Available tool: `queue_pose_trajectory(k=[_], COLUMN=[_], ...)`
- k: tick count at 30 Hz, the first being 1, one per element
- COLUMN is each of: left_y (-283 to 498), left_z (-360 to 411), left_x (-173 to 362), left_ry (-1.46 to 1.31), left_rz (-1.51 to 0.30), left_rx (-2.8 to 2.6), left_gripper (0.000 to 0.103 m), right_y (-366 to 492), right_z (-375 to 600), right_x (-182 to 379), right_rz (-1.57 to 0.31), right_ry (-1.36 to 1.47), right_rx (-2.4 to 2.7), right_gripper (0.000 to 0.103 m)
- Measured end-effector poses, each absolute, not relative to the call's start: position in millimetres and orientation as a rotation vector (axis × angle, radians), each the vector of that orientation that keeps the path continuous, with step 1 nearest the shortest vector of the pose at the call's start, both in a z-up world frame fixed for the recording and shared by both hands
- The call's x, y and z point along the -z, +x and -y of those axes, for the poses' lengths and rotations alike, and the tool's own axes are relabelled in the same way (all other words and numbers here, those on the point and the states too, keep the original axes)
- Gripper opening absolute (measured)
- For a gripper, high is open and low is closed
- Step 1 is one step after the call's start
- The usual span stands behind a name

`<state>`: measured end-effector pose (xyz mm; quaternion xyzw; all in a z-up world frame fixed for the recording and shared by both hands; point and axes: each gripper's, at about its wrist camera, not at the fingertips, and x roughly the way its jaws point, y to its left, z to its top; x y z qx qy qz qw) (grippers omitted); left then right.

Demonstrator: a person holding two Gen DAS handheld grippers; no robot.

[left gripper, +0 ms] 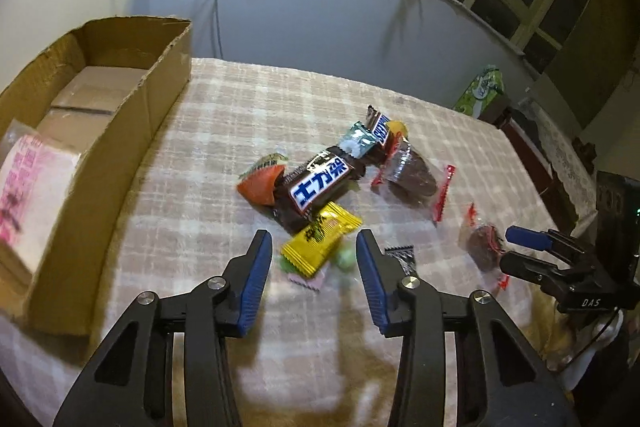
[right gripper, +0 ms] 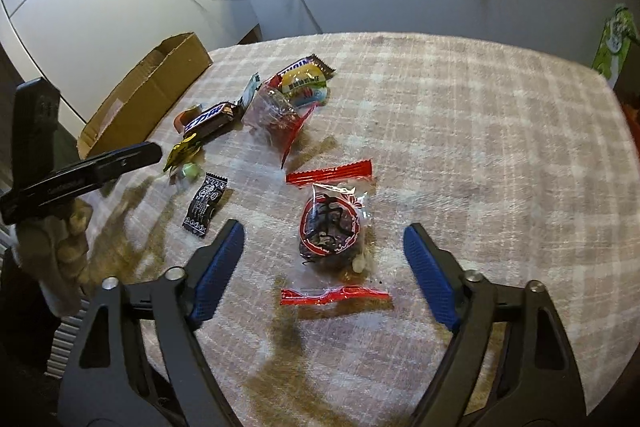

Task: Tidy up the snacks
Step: 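Move both tools back over the snack pile, then grasp the red-ended clear candy bag with the right tool while the left tool grasps the yellow candy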

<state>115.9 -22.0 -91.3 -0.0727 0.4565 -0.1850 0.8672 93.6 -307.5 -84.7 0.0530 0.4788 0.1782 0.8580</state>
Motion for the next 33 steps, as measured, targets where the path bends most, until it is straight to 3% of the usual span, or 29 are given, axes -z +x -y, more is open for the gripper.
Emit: queue_pose_trajectory(k=[3,7,9,18,24,30,33], left_y=[123.8,131.5,133.5,133.2,133.0,132.3,134.5], left_z=[25.3,30.7,33.1,36.5,32.0,34.8,39.3], left_x=[95.4,101.6,104.2,107.5,105.7,105.0,104.9], left_ry=[-0.124,-0.11,-0.107,-0.09,-0.108,-0.081,-0.07], left_rz=[-0.977,-1.004,-1.013,-1.002,-0.987,-0.967,-0.965], left_rx=[0.394,0.412,0.418,0.412,0.402,0.404,0.398], left_gripper=[0.041,0.041,0.041,0.015,0.007,0.008,0.015], right_y=[97.7,102.7,104.4,106.3,107.7,108.8,107.6], right_z=[307.2,305.0,304.1,300.3,302.8,304.0,303.1], right_x=[90.2,96.1,98.7,101.3,102.9,102.7,102.1], right_rz=[-1.026,-1.05,-1.06,-1.072,-1.077,-1.079,-1.077], right_ry=[0.124,0.127,0.132,0.105,0.106,0.107,0.099], right_rx=[-0.393,-0.407,-0.411,-0.399,-0.376,-0.372,-0.369], right_gripper=[0.08,0.068,0.067,0.062,0.044,0.043,0.043])
